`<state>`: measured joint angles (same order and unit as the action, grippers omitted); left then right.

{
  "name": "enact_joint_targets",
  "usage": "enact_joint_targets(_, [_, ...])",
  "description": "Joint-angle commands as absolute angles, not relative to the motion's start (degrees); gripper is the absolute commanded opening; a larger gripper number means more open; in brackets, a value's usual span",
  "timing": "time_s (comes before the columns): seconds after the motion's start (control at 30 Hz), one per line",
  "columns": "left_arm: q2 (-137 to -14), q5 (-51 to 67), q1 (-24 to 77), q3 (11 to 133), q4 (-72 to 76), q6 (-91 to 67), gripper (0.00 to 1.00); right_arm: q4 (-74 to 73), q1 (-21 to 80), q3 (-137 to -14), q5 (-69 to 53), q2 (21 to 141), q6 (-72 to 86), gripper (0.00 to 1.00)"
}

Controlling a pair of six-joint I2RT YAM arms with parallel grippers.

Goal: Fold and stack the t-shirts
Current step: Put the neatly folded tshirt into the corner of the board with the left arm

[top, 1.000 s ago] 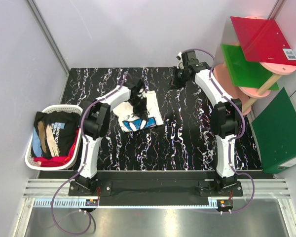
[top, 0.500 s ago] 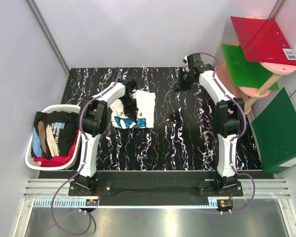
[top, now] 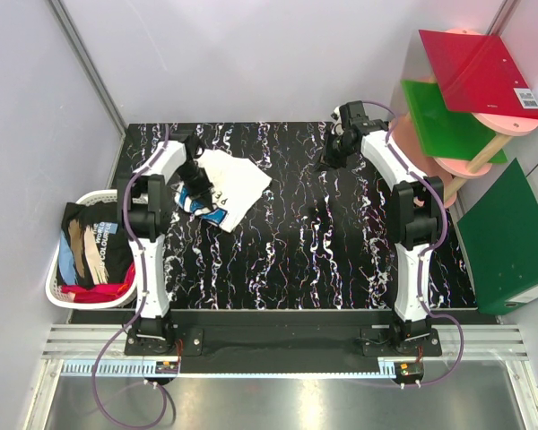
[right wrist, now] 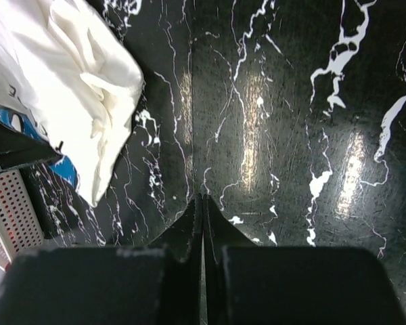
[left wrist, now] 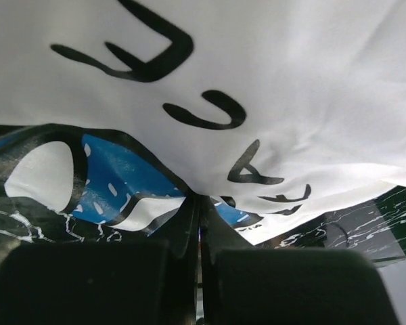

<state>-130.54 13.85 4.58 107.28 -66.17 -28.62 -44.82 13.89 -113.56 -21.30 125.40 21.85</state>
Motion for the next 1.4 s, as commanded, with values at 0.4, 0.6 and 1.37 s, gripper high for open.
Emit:
enact_joint_targets(0.4, [-125.1,28.1,17.0,115.4,-55.9,-30.6,0.00,-41.7,13.9,-109.3,-23.3,120.8,23.4,0.00])
enact_joint_targets(0.6, [-133.5,27.8,19.8,119.0,-54.8,-33.4,0.00,-41.0,14.0,-109.7,-23.3,121.0,24.3,0.00])
enact_joint_targets(1.37, [-143.4,14.2,12.1,125.1,-54.5,-38.9,0.00,-38.5,14.0,-104.9,-23.7,118.0,25.6,0.00])
